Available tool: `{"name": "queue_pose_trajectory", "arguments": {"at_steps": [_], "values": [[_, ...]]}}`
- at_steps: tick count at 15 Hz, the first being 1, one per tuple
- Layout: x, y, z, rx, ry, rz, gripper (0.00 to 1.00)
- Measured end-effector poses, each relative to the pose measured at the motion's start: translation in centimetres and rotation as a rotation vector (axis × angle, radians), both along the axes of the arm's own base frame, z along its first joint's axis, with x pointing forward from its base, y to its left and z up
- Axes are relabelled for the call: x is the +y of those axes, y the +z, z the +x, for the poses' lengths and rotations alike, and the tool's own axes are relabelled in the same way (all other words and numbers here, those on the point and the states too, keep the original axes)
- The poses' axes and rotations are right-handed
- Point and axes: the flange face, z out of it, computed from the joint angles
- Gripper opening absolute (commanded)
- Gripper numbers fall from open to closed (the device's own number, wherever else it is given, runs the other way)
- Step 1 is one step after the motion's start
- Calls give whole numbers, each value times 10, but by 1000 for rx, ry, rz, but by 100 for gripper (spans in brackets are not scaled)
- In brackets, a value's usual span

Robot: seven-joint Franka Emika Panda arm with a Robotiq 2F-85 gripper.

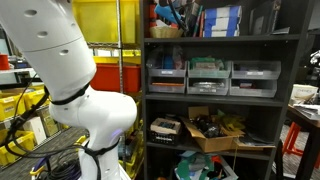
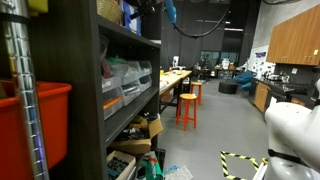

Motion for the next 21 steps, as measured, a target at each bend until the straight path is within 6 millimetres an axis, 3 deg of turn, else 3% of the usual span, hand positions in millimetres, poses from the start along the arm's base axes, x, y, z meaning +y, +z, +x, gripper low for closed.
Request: {"name": "queue_pose_trajectory", "arguments": {"at_steps": [8,16,21], "values": [[29,8,7,-26,30,-82,100],[20,18,12,-90,12,-189,100],[21,10,18,-103,32,-231,100]]}}
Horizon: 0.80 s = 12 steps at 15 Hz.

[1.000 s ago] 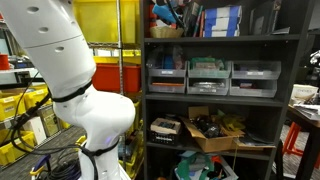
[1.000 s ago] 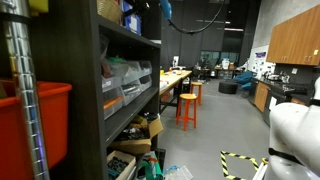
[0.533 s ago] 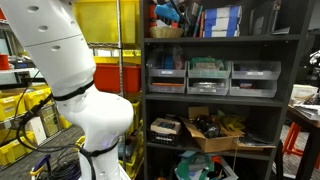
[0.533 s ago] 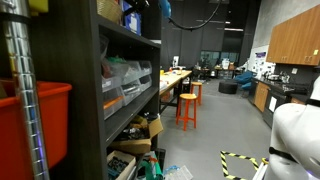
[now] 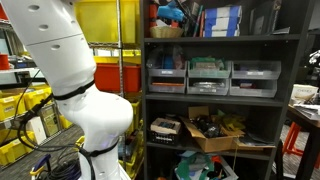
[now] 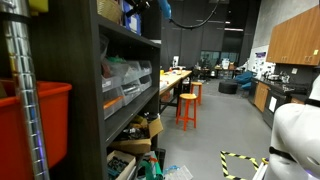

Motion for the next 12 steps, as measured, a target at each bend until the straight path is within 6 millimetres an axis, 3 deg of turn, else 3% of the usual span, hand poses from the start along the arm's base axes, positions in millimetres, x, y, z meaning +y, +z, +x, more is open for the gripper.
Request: {"name": "queue_pose_trajectory", "arguments": {"at_steps": [5,12], "values": [[9,-9,6,-25,42,-74,100],[24,-6,2,-77,86,-167,100]]}}
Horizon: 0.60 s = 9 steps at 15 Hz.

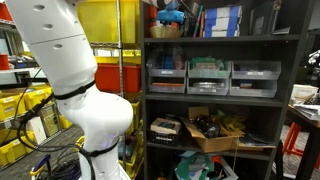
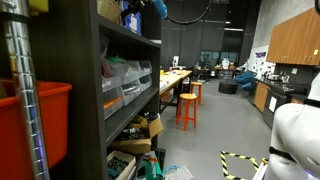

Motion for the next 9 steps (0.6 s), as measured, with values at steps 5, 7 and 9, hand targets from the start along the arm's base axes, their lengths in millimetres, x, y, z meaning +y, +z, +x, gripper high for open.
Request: {"name": "queue_pose_trajectory", "arguments": {"at_steps": [5,7,9], "values": [[2,2,-1,-35,8,-53,100],[2,4,-1,-52,4,-68,100],[1,7,-1,-70,-2,-80,100]]}}
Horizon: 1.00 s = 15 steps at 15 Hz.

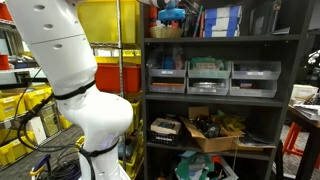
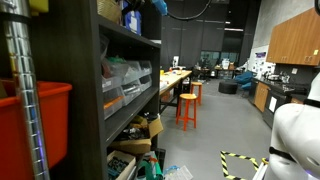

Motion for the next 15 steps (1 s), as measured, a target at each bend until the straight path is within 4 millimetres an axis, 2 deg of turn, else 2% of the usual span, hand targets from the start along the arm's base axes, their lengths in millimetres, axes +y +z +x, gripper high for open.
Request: {"name": "queue_pose_trajectory", "arguments": {"at_steps": [14,15], "values": [[0,6,5,16,-1,71,100],[1,7,5,19,-2,79,75]]}}
